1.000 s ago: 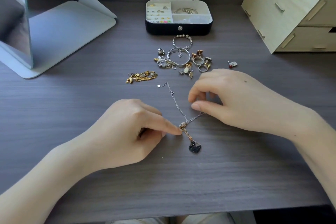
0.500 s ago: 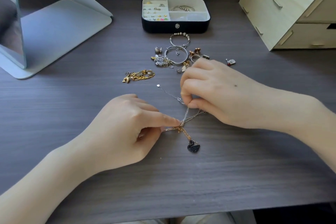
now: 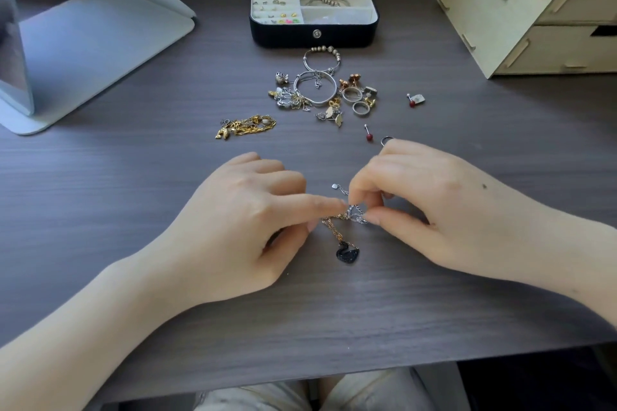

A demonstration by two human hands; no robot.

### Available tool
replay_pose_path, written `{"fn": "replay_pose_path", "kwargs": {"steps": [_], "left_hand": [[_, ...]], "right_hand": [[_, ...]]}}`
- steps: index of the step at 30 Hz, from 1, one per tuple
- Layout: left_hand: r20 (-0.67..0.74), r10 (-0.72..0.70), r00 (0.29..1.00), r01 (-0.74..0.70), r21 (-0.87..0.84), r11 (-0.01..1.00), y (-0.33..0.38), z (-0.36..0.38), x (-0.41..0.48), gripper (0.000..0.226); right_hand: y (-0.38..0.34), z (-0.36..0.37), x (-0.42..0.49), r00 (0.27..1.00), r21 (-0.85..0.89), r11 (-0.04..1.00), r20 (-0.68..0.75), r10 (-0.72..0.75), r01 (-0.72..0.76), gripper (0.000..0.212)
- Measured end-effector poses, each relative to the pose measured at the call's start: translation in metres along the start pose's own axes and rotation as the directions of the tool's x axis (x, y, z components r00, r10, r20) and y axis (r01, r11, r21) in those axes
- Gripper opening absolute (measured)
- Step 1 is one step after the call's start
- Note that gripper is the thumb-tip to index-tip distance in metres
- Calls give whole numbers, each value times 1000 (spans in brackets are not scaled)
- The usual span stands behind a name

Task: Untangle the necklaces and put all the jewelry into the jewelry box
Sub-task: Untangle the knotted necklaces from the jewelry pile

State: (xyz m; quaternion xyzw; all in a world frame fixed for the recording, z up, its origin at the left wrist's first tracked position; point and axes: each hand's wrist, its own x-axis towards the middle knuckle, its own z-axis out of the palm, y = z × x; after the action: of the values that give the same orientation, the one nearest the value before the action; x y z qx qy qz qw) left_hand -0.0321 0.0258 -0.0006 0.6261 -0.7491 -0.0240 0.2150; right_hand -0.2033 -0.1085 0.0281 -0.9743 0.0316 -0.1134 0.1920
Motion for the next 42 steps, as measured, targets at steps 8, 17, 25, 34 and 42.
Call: {"fn": "replay_pose_path", "kwargs": {"steps": [8,17,25,34,42], "left_hand": [[9,91,996,-91,-42,995,1,-1,-1,27],[-14,99,995,-99,-76,992,-2,-1,-2,27],[-18,95,995,-96,-94,991,-3,-2,-2,29],[-5,91,996,-92,-92,992,-2,-2,-2,28],[-8,89,996,-89,-117,989,-1,-4,-3,26]], "right_hand": [[-5,-19,-12,973,13,987,167,157,-161,19],[-14,-6,4,904,-86,905,67,423,-417,21],[-23,0,4,901,-161,902,107,420,-401,9],[-33,-16,-20,776,-127,775,45,629,-620,11],[-33,-8,-19,833,-329,766,-212,511,-553,17]]}}
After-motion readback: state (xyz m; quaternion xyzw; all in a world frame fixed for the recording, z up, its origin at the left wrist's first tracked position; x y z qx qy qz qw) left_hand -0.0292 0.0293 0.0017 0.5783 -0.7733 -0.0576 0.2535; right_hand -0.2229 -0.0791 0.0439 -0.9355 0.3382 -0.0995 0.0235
